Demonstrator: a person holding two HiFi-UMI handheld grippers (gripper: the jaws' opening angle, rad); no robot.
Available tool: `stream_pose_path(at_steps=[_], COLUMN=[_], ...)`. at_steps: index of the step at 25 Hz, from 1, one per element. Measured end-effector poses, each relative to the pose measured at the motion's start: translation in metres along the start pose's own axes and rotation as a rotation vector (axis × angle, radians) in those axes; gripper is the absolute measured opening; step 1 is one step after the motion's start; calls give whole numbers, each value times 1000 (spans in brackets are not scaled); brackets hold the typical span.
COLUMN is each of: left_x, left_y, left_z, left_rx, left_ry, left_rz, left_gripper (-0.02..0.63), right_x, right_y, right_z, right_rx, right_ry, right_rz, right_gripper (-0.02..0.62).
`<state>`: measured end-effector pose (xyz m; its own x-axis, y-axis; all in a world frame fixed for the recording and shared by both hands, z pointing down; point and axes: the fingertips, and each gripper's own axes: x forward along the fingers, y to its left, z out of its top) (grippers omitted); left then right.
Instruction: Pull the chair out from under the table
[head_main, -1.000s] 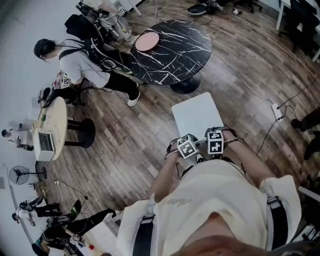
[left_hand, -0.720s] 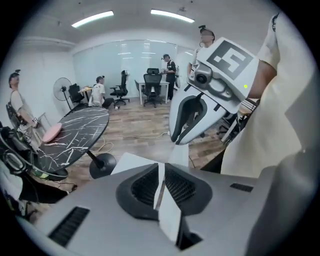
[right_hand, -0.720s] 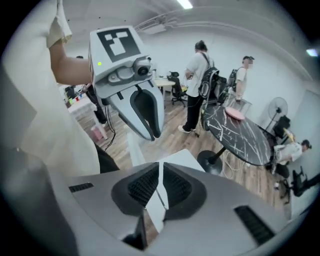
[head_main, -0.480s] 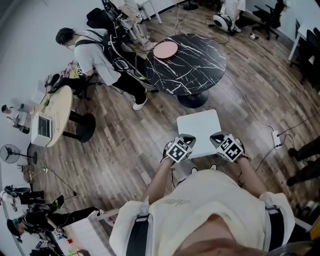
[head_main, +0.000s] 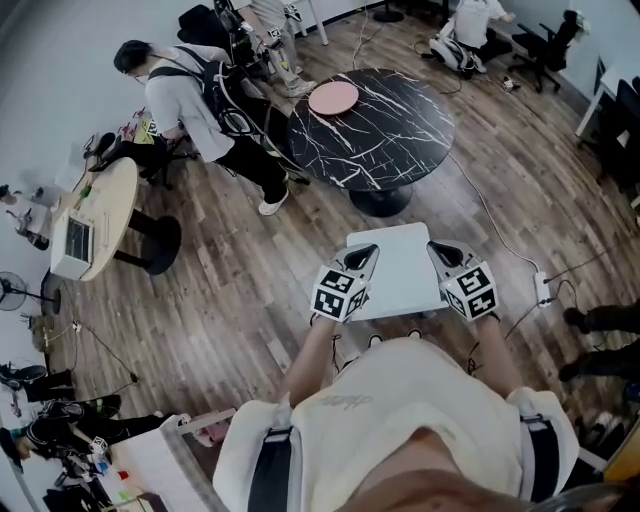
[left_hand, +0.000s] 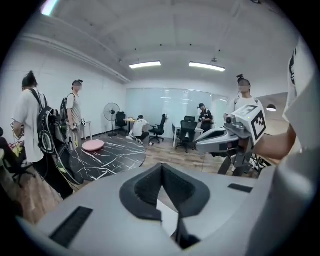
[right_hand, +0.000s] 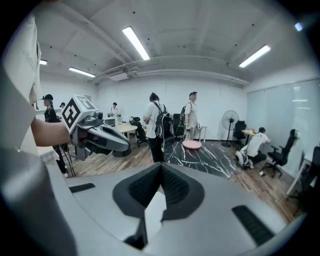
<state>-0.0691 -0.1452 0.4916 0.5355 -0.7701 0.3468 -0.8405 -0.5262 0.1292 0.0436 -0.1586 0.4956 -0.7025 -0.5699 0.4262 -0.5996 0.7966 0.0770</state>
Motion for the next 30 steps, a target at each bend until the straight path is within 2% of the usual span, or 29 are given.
stream_pose_path(at_steps=[3, 8, 12, 19, 26, 30], left_x=[-2, -9, -16, -23, -27, -30], left_y=[5, 15, 17, 18, 5, 5], left_z=[17, 42, 53, 65, 64, 59], left_rx=[8, 21, -5, 28, 44, 25], left_ry=[-42, -102, -159, -208, -205, -198], left_rz=[15, 47, 69, 105, 74, 72], left_gripper=[17, 17, 17, 17, 17, 17], right_x=[-5, -12, -14, -25, -34, -32], right_y=[-6, -8, -9, -9, -7, -1], right_z=[22, 48, 54, 65, 63, 59], right_rx=[-5, 4, -1, -10, -5, -6], right_ry=[-61, -132, -157, -203, -210, -199], right_rz=[-38, -43, -61, -96, -118, -93], right_gripper=[6, 6, 6, 6, 6, 6])
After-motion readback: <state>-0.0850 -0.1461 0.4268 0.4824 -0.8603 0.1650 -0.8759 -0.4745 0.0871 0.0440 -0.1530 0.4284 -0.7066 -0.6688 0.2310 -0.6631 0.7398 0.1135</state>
